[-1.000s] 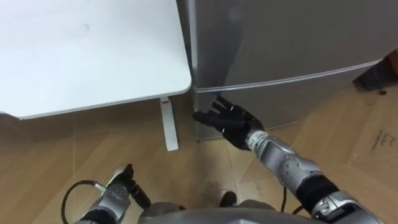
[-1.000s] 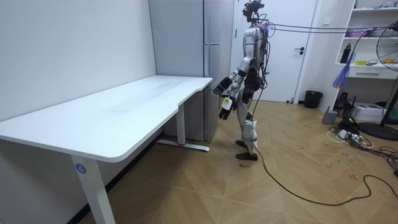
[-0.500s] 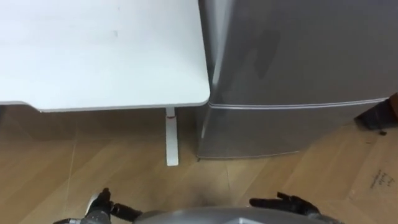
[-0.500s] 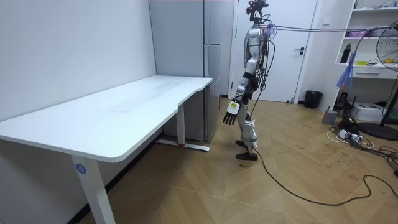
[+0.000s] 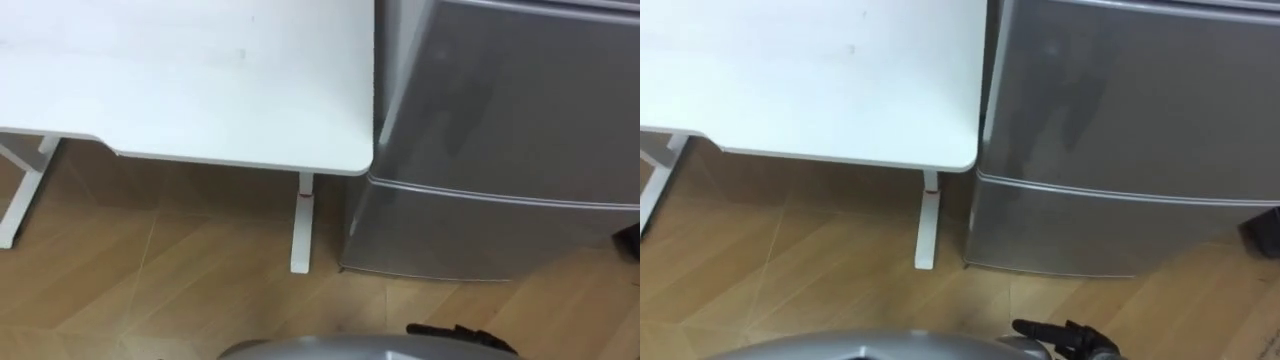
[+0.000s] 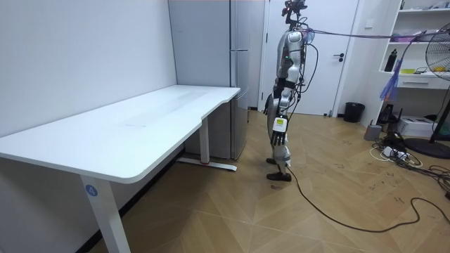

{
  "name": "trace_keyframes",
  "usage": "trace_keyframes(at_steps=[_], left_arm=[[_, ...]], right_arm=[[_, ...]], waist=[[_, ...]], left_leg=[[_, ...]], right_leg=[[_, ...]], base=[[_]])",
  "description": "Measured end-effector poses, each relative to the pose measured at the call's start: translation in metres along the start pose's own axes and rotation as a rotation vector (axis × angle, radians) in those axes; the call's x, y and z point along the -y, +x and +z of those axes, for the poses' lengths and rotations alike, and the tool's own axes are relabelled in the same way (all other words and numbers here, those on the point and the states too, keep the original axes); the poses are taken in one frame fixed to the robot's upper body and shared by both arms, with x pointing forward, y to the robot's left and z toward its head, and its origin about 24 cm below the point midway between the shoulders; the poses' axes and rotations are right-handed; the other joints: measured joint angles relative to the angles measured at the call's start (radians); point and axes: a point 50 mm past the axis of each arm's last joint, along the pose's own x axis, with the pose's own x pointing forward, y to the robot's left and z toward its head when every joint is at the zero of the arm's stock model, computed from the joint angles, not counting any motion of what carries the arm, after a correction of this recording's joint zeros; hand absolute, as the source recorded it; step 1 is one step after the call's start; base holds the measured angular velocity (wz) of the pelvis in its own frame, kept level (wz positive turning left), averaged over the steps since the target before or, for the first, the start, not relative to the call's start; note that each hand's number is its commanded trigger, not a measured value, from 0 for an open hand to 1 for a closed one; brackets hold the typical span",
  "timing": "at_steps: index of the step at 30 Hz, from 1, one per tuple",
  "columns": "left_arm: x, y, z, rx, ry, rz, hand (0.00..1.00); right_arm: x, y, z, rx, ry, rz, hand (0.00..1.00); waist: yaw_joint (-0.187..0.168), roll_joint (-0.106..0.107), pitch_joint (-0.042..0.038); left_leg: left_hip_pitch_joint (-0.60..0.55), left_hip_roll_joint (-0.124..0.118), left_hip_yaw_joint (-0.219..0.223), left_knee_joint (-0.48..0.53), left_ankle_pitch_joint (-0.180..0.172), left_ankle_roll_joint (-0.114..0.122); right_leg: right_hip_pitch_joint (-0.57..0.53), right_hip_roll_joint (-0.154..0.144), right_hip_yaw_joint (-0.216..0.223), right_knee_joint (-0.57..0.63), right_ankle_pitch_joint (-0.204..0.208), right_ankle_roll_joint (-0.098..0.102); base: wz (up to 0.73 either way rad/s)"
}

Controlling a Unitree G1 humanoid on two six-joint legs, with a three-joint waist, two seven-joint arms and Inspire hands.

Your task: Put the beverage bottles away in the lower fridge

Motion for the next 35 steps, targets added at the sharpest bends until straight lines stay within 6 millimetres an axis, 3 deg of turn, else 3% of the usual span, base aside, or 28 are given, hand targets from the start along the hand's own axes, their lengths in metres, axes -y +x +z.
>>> trace_keyframes(at_steps=[8, 15, 26, 35], left_arm=[[0.000, 0.000, -0.010, -0.029, -0.031, -0.003, 0.00], [0.000, 0.000, -0.009, -0.025, -0.027, -0.014, 0.00], [-0.010, 0.001, 0.019, 0.040, 0.055, 0.005, 0.00], [-0.010, 0.001, 0.023, 0.033, 0.067, -0.013, 0.00]], right_arm=[[-0.002, 0.000, -0.004, -0.015, 0.014, 0.045, 0.00], [-0.004, 0.000, -0.004, -0.016, 0.011, 0.075, 0.00], [-0.004, -0.001, -0.008, -0.034, 0.015, 0.109, 0.00], [0.000, -0.002, -0.007, -0.032, 0.014, 0.116, 0.00]], waist=[[0.000, -0.022, -0.0061], [0.002, -0.033, -0.0064], [0.002, -0.032, -0.0071], [0.001, -0.014, -0.0087]], left_leg=[[0.000, 0.001, 0.000, 0.002, 0.003, -0.005], [-0.001, 0.001, 0.002, 0.004, 0.002, -0.007], [-0.001, 0.018, 0.015, -0.001, -0.003, -0.019], [0.007, 0.026, 0.030, -0.014, -0.004, -0.024]], right_leg=[[0.004, 0.005, 0.027, -0.008, -0.002, 0.003], [0.006, 0.008, 0.034, -0.019, -0.003, 0.002], [0.001, 0.028, 0.078, -0.026, 0.000, -0.002], [0.001, 0.037, 0.084, -0.034, 0.002, -0.006]], base=[[0.00], [0.00], [-0.03], [-0.03]])
